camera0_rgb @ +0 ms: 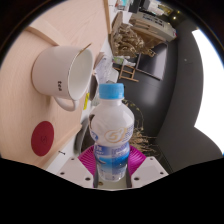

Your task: Pour water

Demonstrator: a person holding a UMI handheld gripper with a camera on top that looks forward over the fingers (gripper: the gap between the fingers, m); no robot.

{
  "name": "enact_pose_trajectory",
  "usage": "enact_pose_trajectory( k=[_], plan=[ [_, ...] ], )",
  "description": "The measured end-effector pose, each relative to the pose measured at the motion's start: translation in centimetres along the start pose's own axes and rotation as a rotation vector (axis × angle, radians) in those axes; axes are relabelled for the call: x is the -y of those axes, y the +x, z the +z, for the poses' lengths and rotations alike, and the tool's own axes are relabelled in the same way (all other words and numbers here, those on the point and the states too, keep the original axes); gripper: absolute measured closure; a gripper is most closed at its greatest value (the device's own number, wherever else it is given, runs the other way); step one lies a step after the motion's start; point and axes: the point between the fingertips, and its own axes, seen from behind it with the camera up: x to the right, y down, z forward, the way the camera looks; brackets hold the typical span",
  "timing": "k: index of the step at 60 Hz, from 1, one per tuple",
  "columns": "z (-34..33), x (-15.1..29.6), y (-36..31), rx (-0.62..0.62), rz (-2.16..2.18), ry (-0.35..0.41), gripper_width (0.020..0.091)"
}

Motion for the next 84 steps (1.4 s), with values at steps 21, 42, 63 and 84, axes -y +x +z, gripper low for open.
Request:
enact_pose_trajectory(
  k=[21,42,63,84],
  plan=[
    [0.5,0.9,-0.4,0.021,-0.032,0.019,0.0735],
    [-2.7,1.1,2.2,0.292,1.036,0.011,0.0734],
    [-2.3,2.5,-6.2,0.527,1.622,-0.015,0.0733],
    [-2.3,3.0,-10.9,0.569,1.713,-0.029,0.0651]
  ],
)
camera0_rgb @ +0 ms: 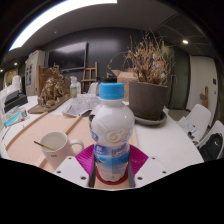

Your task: Pour water

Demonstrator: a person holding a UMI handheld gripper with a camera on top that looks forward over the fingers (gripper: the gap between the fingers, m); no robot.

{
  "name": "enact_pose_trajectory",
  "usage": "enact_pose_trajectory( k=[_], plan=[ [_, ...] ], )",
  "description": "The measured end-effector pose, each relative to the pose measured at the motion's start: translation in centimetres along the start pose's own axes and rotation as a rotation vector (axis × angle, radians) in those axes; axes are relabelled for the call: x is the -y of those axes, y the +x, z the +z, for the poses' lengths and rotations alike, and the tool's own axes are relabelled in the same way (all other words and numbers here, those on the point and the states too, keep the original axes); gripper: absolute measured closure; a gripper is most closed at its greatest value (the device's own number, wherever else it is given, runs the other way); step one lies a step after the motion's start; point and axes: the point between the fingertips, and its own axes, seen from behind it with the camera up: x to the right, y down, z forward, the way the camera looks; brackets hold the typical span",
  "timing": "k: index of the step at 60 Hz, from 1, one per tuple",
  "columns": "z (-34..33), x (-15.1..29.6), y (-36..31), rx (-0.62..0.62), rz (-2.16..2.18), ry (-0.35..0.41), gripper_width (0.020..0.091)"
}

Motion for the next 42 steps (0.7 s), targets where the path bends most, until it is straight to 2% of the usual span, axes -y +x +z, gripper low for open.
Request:
enact_pose_trajectory(
  k=[5,8,10,14,17,24,42],
  plan=[
    [-0.2,-0.1,-0.2,0.003,0.019,0.007,0.0599],
    [-0.3,-0.4,-0.1,0.003,0.032,-0.015,0.0568],
    [-0.5,-0.6,0.1,0.005,0.044,-0.037,0.0482],
    [-1.5,-0.3,0.1,0.007,0.065,-0.054,0.0238],
    [-2.7,0.0,0.1,-0.004,0.075,-0.062,0.0260],
    [-6.8,1.0,-0.4,-0.052,0.071,-0.101,0.0249],
    [-23.6,2.7,-5.7,-0.151,0.086,-0.214,0.0250]
  ],
)
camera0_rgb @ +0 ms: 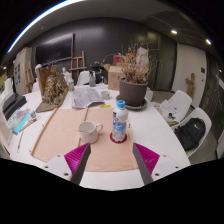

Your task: Pour water

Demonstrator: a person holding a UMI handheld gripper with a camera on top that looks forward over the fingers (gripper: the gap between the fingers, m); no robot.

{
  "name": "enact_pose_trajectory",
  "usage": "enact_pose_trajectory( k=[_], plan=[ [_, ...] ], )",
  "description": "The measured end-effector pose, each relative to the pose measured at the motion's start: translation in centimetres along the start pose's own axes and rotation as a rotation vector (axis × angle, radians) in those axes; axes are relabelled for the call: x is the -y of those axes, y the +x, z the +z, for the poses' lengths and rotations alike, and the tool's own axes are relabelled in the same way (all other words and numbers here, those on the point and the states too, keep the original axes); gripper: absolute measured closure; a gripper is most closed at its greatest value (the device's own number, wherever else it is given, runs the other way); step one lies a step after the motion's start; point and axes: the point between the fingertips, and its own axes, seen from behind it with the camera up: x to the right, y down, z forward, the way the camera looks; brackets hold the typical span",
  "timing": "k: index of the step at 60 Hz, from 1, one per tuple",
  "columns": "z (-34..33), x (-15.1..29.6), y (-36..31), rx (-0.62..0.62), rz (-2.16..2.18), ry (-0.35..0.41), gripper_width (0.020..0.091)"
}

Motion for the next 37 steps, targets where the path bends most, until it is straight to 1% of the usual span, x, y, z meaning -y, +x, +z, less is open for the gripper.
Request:
enact_pose_trajectory(
  k=[8,15,31,37],
  plan=[
    [-5.6,-1.5,-2.1,-0.005,-0.011,-0.011,0.0249],
    [-8.2,-3.4,-3.5,-0.017,-0.029,-0.034,0.0248],
    [-10.1,-4.9,-5.0,-0.029,-0.053,-0.059,0.0249],
    [-10.3,-4.7,-5.3,-0.043,-0.044,-0.048,0.0247]
  ],
)
